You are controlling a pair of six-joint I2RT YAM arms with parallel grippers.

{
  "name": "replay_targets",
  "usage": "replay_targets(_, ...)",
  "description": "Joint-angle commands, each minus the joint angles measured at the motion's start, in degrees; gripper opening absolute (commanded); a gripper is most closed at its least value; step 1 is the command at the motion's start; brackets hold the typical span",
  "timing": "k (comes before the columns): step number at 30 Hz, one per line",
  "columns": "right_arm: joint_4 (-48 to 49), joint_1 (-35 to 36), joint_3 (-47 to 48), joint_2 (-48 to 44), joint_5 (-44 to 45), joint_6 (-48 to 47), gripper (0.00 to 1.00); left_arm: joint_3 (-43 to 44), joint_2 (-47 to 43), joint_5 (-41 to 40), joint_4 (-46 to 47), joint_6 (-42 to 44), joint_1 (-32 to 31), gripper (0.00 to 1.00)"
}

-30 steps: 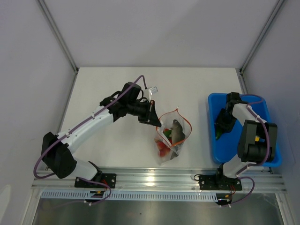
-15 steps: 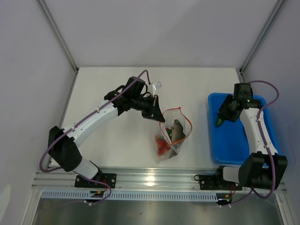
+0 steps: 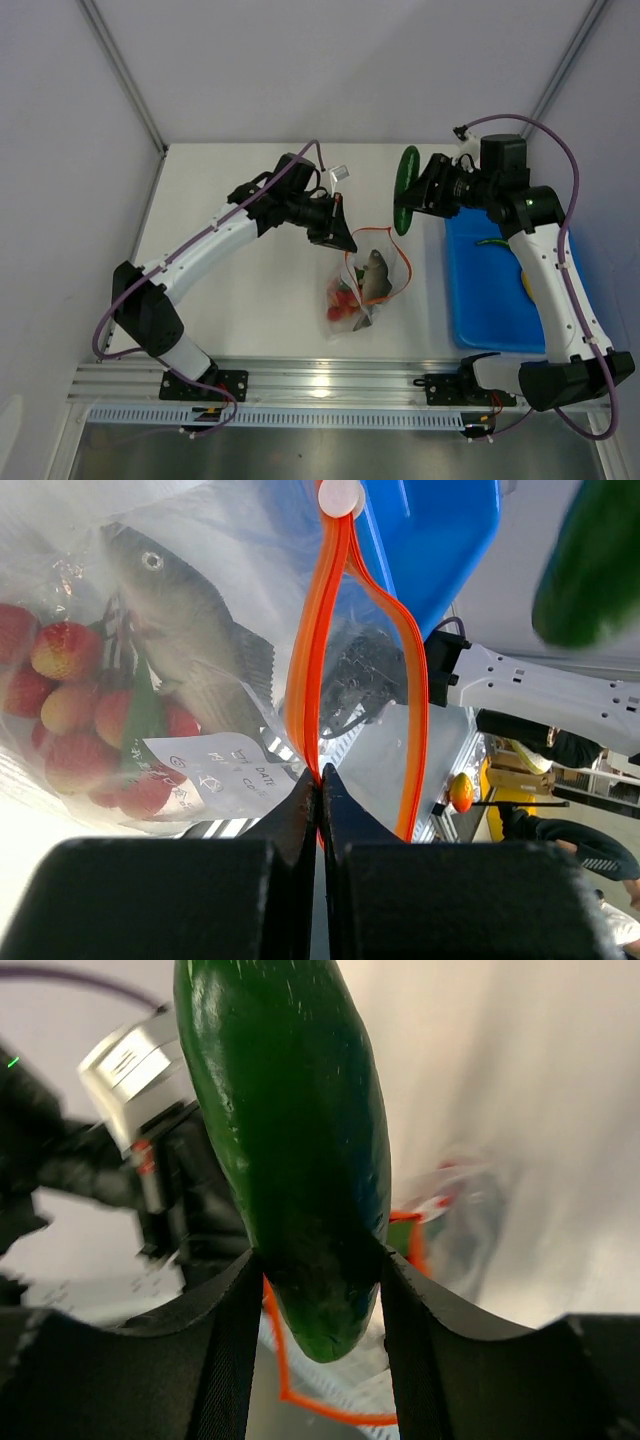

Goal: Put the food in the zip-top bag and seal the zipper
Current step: Place the fake vegetable in the zipper food storage bag.

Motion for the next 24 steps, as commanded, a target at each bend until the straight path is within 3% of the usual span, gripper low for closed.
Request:
replay_targets(1,-2.5,0.0,1.5,0.9,-16.8,1.8,0.00,2.2,-0.3,1.1,1.0,-1.3,0.4,0.01)
replay_targets(5,-8.2,0.5,-1.4,1.7,-27.2,1.8,0.00,1.6,-1.2,-0.4,1.0,-0.6,0.4,0.00)
replay_targets(12,-10.2,5.9,-7.2,0.4,-33.5,7.6,0.00,0.3,-2.9,-3.5,0.8,0.6,0.5,0.01)
replay_targets(17,-19.8,6.4,-9.1,0.7,-31.2,9.8,0.00,-3.2,-7.3,-7.0,3.6,1.0,0.3,0.01)
replay_targets(24,-25.1,6.4,-10.5,1.2,-28.1,14.9,0.00,-8.9,-10.3,-7.1,8.3,-0.7,0.3,0.00)
